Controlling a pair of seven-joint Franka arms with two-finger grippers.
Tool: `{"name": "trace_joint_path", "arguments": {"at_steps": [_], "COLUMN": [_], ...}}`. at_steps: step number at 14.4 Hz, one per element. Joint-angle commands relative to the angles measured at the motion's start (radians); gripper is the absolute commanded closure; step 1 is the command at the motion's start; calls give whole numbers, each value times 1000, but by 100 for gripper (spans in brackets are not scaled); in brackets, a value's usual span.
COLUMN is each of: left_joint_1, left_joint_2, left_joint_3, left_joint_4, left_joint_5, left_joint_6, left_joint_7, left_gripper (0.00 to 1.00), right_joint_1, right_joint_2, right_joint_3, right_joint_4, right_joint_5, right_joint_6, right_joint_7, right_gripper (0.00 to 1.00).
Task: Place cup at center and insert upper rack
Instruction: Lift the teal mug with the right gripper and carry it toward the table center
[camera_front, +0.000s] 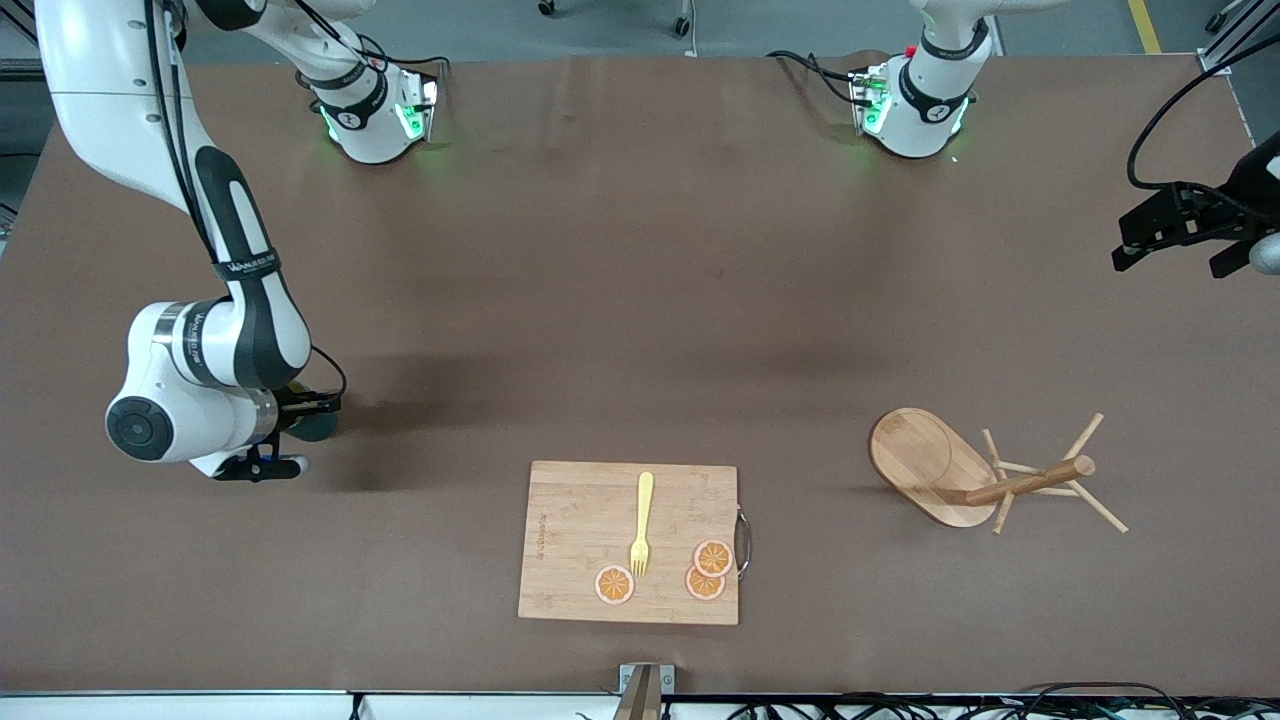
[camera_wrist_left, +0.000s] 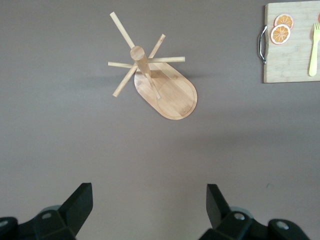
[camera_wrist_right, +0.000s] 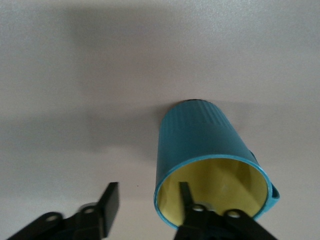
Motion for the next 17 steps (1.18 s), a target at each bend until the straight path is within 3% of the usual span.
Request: {"name": "trace_joint_path", "arguments": {"at_steps": [1,3,4,9,13,17], "left_joint_1": [7,7,7,7,7,7], "left_joint_2": [-10,-10,-10,-10,-10,-10], "left_joint_3": [-7,-7,-7,-7,-7,-7], "left_joint_4": [-2,-2,-2,-2,0,-2], "left_joint_5": [-1,-1,-1,-1,-3,-3], "left_joint_6": [4,4,4,4,4,4], "left_joint_7": [11,11,11,11,11,11], "left_gripper": [0,0,0,0,0,0], "right_joint_1": [-11,-11,-11,35,197,370], "right_joint_2": [3,9,10,2,-9,-1], "right_joint_3": [3,3,3,9,23,55], "right_joint_4": [4,5,7,73,206,284], "right_joint_5": [12,9,6,-3,32,61], "right_joint_6": [4,10,13,-5,-155,-192], "right_joint_7": [7,6,4,-14,-4,31], "right_gripper": [79,96,98,100,99,99]}}
